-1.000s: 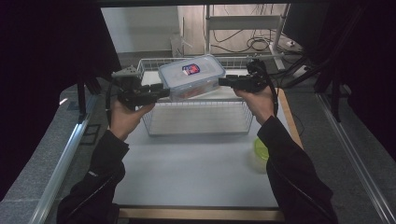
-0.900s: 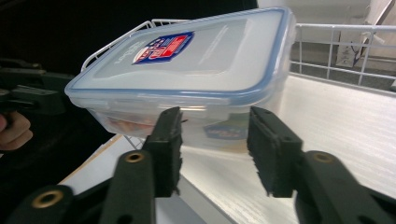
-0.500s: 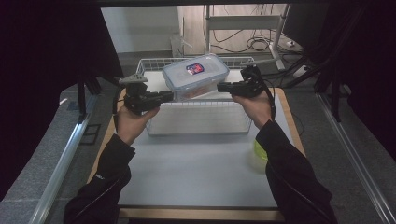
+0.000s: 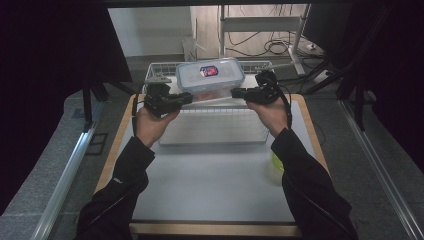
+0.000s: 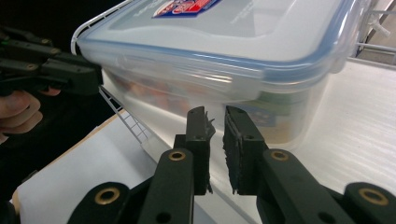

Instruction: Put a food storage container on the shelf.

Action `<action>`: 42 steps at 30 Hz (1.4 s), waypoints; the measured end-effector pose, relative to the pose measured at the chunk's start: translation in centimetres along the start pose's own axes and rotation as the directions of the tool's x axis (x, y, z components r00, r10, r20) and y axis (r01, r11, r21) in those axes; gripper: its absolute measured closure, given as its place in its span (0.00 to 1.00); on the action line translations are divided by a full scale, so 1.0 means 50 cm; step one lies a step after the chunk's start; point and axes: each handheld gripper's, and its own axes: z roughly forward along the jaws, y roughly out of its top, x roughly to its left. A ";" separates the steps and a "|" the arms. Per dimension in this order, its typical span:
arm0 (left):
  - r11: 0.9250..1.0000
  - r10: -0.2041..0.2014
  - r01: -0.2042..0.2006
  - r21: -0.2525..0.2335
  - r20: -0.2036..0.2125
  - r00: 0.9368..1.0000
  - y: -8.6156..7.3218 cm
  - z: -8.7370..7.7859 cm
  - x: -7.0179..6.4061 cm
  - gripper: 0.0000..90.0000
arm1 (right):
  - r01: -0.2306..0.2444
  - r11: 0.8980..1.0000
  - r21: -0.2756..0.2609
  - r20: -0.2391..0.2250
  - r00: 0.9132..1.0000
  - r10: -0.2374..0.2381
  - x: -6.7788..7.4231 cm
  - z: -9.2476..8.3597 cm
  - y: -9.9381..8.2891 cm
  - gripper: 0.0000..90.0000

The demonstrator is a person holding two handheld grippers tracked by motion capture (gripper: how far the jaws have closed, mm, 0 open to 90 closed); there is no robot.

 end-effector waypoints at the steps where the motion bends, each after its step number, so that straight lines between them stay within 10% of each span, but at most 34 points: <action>1: 1.000 0.000 0.000 0.003 -0.006 1.000 0.001 0.001 0.005 0.88 | 0.002 1.000 -0.003 0.002 1.000 -0.002 -0.001 0.002 -0.001 0.89; 15: 0.999 -0.031 0.031 0.018 0.012 0.999 0.004 0.009 0.033 0.89 | 0.012 1.000 -0.006 0.018 1.000 -0.012 0.006 0.006 -0.003 0.90; 42: 0.994 0.095 -0.096 0.056 0.025 0.995 -0.149 -0.039 -0.071 0.35 | 0.136 0.991 0.012 0.012 0.991 -0.136 0.071 -0.057 -0.162 0.42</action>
